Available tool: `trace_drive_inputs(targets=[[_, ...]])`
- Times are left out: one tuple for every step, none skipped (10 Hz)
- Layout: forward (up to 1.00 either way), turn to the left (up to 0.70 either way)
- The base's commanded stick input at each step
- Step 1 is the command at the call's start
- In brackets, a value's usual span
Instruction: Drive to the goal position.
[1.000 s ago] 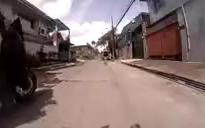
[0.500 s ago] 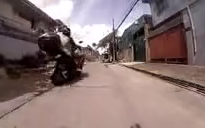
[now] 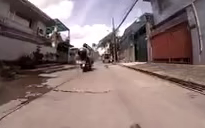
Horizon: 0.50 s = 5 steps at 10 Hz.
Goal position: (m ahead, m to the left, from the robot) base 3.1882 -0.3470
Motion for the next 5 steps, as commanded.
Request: trace_drive_inputs(targets=[[0.7,0.03],[0.7,0.03],[0.7,0.03],[0.7,0.03],[0.7,0.03]])
